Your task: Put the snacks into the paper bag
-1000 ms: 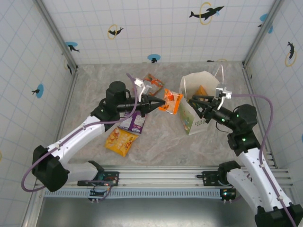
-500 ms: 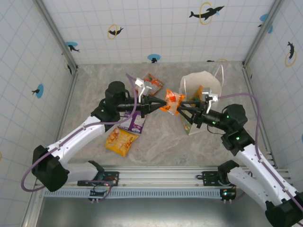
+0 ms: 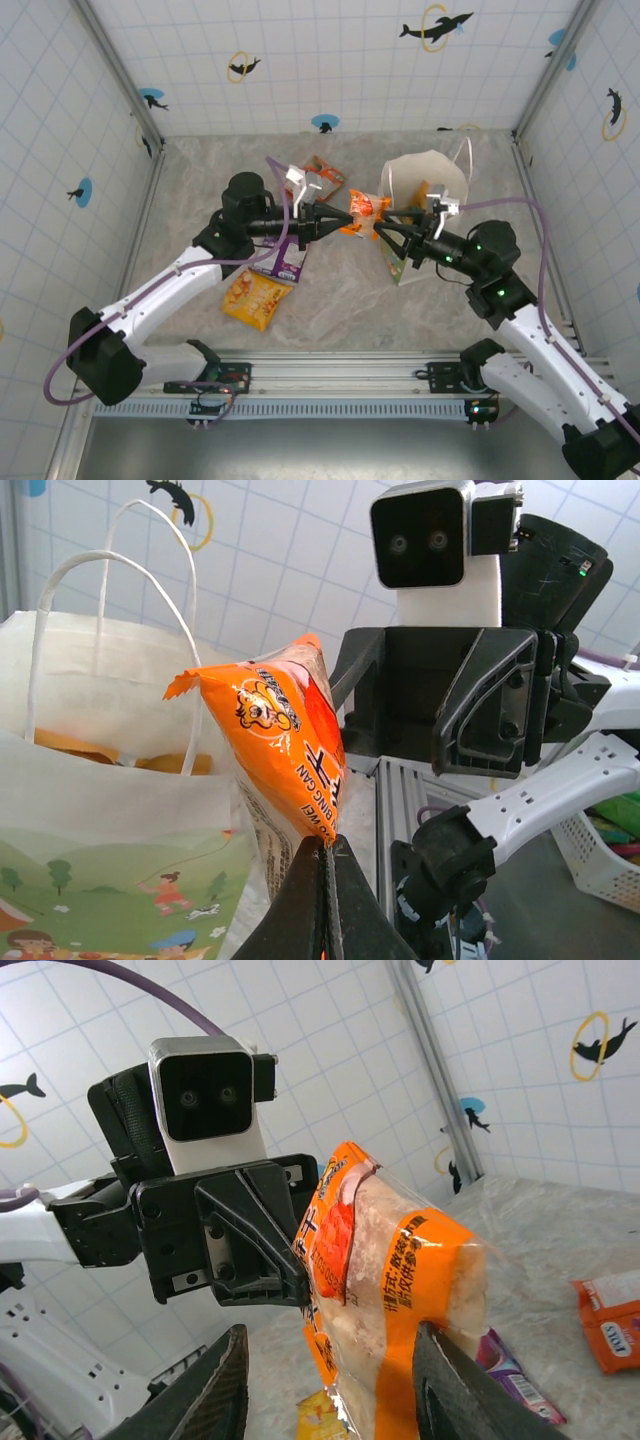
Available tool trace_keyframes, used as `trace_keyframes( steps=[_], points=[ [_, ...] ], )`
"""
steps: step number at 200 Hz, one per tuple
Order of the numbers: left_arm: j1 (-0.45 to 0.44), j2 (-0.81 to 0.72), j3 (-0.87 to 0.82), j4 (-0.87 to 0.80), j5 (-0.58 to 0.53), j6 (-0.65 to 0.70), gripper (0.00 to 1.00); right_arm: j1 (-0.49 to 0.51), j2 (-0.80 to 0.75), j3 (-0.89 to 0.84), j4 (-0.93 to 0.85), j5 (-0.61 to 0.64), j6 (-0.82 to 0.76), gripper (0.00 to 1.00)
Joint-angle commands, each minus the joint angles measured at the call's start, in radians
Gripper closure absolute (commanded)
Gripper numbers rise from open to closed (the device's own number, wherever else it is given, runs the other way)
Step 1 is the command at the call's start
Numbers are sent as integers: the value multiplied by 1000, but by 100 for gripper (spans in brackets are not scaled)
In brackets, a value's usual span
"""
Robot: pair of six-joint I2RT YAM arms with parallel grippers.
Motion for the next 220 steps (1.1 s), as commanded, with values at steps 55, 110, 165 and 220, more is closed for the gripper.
trace_keyframes(
  steps=[55,110,165,220],
  points=[
    [-6,-30,9,67,45,10,99,-1,-58,-37,-24,47,-18,52],
    [-14,-30,1,100,57,1,99,-1,-7,-35,66,-23,19,54],
    [-18,-27,-3,98,37,6,99,0,11,-47,137,-55,52,59],
    [-19,-24,-3,89,6,11,99,2,27,-54,171,-58,66,63]
  ],
)
